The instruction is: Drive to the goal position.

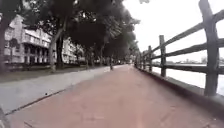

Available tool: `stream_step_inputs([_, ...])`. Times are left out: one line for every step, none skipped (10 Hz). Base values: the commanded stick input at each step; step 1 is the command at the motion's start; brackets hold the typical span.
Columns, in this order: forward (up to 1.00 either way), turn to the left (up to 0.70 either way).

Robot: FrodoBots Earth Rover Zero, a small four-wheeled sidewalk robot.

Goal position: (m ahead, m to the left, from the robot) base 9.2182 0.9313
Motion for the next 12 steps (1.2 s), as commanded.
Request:
stream_step_inputs([0.91, -0.1])
stream_step_inputs([0.91, 0.0])
stream_step_inputs([0.91, 0.0])
stream_step_inputs([0.91, 0.0])
stream_step_inputs([0.91, 0.0])
stream_step_inputs([0.91, 0.0])
stream_step_inputs([0.91, 0.0])
stream_step_inputs([0.91, 0.0])
stream_step_inputs([0.91, 0.0])
stream_step_inputs([0.91, 0.0])
stream_step_inputs([0.91, 0.0])
stream_step_inputs([0.91, 0.0])
